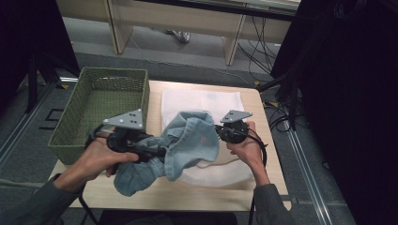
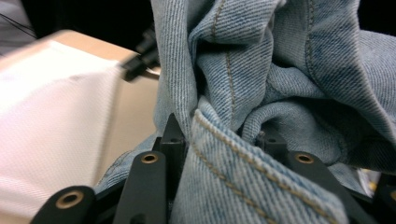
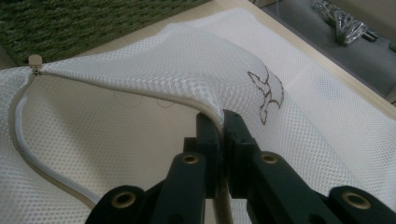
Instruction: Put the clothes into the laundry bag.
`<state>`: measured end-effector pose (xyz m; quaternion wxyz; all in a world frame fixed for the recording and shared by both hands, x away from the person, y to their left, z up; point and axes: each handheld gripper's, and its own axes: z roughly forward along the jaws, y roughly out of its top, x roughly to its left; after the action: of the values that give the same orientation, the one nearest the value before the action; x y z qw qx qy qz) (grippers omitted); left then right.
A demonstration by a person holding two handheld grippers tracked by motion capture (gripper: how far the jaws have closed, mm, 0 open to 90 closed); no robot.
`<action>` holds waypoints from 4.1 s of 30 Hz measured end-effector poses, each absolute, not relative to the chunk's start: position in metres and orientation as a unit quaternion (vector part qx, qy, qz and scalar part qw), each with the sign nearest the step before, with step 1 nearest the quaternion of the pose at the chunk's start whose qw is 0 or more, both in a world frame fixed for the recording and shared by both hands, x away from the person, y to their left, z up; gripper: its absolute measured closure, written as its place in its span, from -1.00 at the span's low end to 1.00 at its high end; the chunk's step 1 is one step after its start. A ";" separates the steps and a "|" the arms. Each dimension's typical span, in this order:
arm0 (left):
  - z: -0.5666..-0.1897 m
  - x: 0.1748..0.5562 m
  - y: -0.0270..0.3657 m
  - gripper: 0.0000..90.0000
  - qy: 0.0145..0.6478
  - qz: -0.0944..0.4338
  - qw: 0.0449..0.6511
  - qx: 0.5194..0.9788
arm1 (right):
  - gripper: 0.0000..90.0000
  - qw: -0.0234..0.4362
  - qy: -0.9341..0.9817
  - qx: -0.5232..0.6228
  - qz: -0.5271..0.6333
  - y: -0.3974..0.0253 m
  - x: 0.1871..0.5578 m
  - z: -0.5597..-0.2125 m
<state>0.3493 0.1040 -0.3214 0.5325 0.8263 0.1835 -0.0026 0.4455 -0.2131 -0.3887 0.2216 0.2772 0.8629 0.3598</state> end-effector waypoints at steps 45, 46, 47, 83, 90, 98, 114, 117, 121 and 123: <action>-0.410 0.454 -0.005 0.38 0.279 0.056 0.371 0.884 | 0.94 0.233 0.853 0.268 0.383 -0.212 0.432 -0.364; -0.408 0.457 -0.005 0.38 0.290 0.055 0.382 0.876 | 0.94 0.235 0.853 0.263 0.385 -0.212 0.433 -0.364; -0.407 0.459 -0.006 0.38 0.310 0.058 0.398 0.861 | 0.94 0.230 0.853 0.265 0.387 -0.211 0.432 -0.363; -0.461 0.418 0.018 0.00 0.214 0.105 0.299 0.924 | 0.94 0.213 0.871 0.281 0.341 -0.210 0.437 -0.389; -0.441 0.425 -0.003 0.56 0.222 0.098 0.349 0.905 | 0.94 0.216 0.873 0.269 0.344 -0.201 0.434 -0.385; -0.435 0.458 -0.029 0.58 0.287 0.108 0.403 0.862 | 0.94 0.229 0.866 0.260 0.360 -0.205 0.433 -0.374; -0.429 0.448 0.006 -0.46 0.319 0.091 0.416 0.846 | 0.94 0.216 0.872 0.277 0.340 -0.210 0.437 -0.388; -0.425 0.434 0.021 -0.56 0.301 0.099 0.406 0.857 | 0.94 0.215 0.872 0.277 0.341 -0.211 0.437 -0.388; -0.434 0.421 0.034 -0.60 0.299 0.088 0.397 0.863 | 0.94 0.215 0.872 0.278 0.342 -0.211 0.437 -0.388; -0.444 0.420 0.033 -0.60 0.292 0.088 0.384 0.872 | 0.94 0.212 0.872 0.280 0.341 -0.210 0.437 -0.388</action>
<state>0.4196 0.0333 -0.4438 0.3838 0.8717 0.2917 0.0878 0.4367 -0.2096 -0.3883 0.2119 0.2804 0.8718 0.3413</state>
